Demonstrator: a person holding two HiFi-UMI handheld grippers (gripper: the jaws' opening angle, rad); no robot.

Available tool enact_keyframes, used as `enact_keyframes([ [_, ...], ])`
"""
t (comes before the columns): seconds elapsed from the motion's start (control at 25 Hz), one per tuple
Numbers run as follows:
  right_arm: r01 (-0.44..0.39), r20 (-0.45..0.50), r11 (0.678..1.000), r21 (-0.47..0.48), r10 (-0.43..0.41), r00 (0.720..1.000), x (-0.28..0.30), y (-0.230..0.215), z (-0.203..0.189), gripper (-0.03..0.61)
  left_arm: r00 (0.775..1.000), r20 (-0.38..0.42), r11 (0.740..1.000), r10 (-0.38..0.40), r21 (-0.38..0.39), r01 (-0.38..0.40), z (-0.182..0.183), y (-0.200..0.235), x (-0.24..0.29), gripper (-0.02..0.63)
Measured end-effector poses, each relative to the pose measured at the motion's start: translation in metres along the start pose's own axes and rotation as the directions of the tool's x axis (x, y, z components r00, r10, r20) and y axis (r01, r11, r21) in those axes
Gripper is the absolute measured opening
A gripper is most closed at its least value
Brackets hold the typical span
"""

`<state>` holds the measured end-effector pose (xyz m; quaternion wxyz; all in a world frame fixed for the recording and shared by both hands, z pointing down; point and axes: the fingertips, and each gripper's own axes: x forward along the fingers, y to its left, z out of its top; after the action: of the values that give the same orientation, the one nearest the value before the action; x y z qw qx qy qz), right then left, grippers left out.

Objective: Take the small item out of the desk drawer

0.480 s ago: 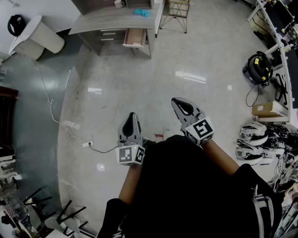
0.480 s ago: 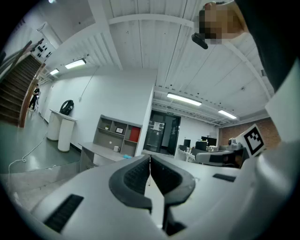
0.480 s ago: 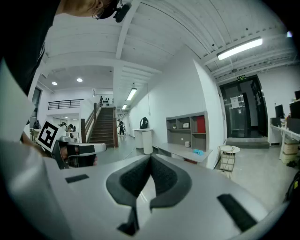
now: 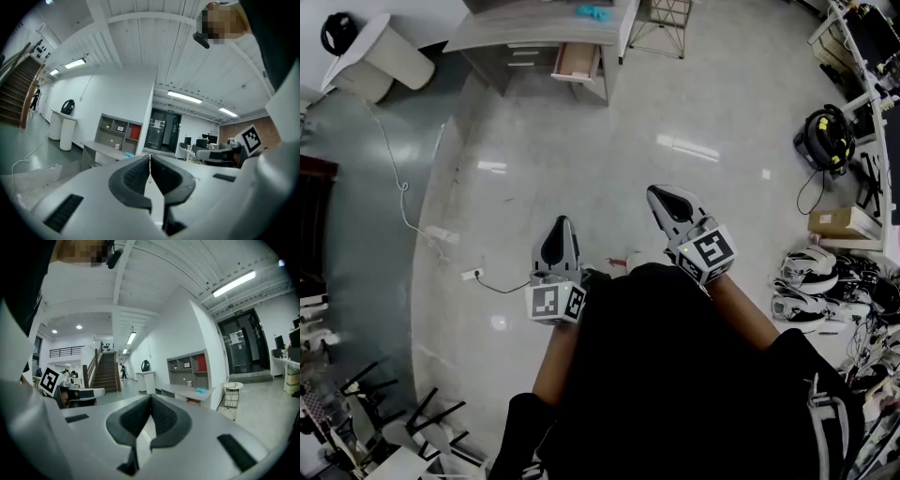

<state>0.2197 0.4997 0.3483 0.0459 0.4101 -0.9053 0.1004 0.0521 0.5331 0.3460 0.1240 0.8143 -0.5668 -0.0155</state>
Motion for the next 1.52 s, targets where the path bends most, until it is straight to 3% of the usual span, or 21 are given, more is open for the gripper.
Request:
enact_keyframes([
  [0.6, -0.036, 0.003, 0.998, 0.053, 0.036, 0.999, -0.017, 0.01, -0.014, 0.004, 1.0, 0.008, 0.999, 0.028, 0.039, -0.028, -0.007, -0.003, -0.025, 0.014],
  [0.64, -0.033, -0.004, 0.998, 0.047, 0.033, 0.999, -0.019, 0.008, -0.017, 0.019, 0.999, 0.006, 0.999, 0.034, 0.038, -0.034, -0.009, -0.002, -0.027, 0.014],
  [0.72, -0.017, -0.018, 0.999, 0.038, 0.018, 1.0, -0.022, 0.004, -0.022, 0.107, 0.999, -0.013, 0.998, 0.043, 0.039, -0.043, -0.015, 0.001, -0.03, 0.04],
  [0.76, -0.006, -0.024, 0.999, 0.039, 0.007, 1.0, -0.024, 0.001, -0.024, 0.166, 0.999, -0.028, 0.999, 0.044, 0.032, -0.043, -0.02, 0.003, -0.031, 0.132],
  [0.8, 0.004, -0.031, 0.999, 0.042, -0.002, 1.0, -0.024, -0.001, -0.027, 0.219, 0.998, -0.047, 0.999, 0.043, 0.014, -0.042, -0.026, 0.007, -0.032, 0.179],
  [0.96, -0.01, -0.093, 0.999, 0.044, 0.014, 0.996, -0.021, -0.001, -0.037, 0.335, 0.992, -0.117, 0.997, 0.052, -0.053, -0.058, -0.05, 0.024, -0.042, 0.247],
  [1.16, -0.018, -0.121, 0.999, 0.036, 0.023, 0.992, -0.019, -0.002, -0.045, 0.377, 0.985, -0.123, 0.992, 0.118, -0.024, -0.121, -0.061, 0.037, -0.057, 0.27],
  [1.52, -0.055, -0.155, 0.998, 0.027, 0.059, 0.986, -0.007, 0.0, -0.053, 0.376, 0.98, -0.071, 0.982, 0.186, -0.008, -0.187, -0.055, 0.038, -0.055, 0.281],
])
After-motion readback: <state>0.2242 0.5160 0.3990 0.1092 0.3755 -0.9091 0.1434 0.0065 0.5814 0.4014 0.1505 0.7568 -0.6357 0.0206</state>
